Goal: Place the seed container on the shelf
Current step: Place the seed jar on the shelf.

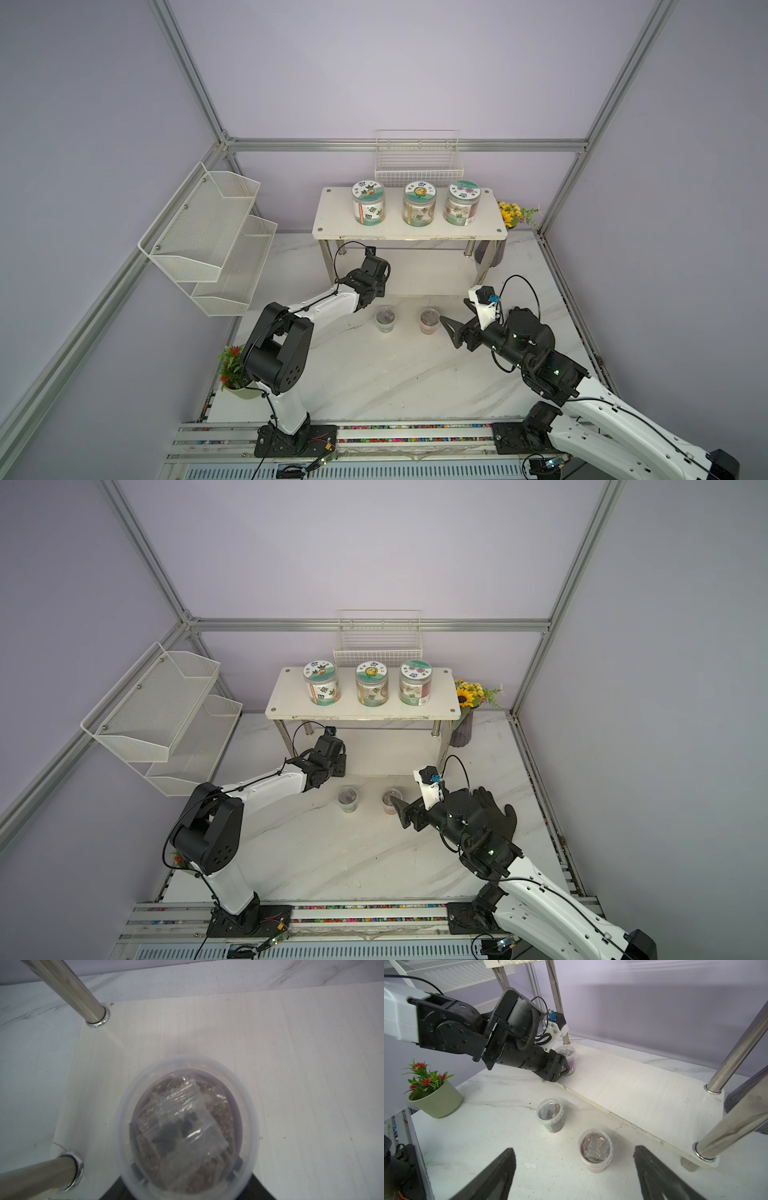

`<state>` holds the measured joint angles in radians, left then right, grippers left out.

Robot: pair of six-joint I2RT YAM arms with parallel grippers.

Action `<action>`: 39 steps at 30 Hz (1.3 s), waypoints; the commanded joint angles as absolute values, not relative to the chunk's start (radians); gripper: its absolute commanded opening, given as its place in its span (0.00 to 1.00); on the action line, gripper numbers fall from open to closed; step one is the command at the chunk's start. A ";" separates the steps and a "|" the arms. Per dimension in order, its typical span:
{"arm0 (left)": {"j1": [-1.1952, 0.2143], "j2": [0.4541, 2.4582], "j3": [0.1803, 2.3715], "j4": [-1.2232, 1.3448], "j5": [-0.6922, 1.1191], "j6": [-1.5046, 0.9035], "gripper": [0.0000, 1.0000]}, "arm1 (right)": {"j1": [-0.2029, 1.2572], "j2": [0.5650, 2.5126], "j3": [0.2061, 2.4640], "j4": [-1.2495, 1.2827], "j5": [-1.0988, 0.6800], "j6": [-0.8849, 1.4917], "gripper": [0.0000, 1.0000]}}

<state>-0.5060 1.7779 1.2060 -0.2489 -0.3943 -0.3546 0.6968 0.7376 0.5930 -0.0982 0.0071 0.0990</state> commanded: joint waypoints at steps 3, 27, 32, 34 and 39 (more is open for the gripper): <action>-0.494 1.804 1.271 -0.217 -0.401 -0.339 0.57 | 0.700 0.734 0.611 -0.071 0.007 0.092 0.92; -0.491 1.825 1.325 -0.287 -0.390 -0.343 0.74 | 0.701 0.725 0.607 -0.071 0.010 0.098 0.92; -0.491 1.784 1.310 -0.310 -0.385 -0.341 0.87 | 0.700 0.723 0.611 -0.074 0.011 0.100 0.92; -0.491 1.755 1.298 -0.322 -0.375 -0.340 0.91 | 0.701 0.721 0.614 -0.078 0.013 0.102 0.92; -0.492 1.690 1.275 -0.380 -0.331 -0.356 0.96 | 0.701 0.719 0.619 -0.082 0.018 0.105 0.92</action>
<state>-0.4976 1.7615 1.2816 -0.3500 -0.3588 -0.3481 0.6968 0.7349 0.5930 -0.0982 0.0090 0.0998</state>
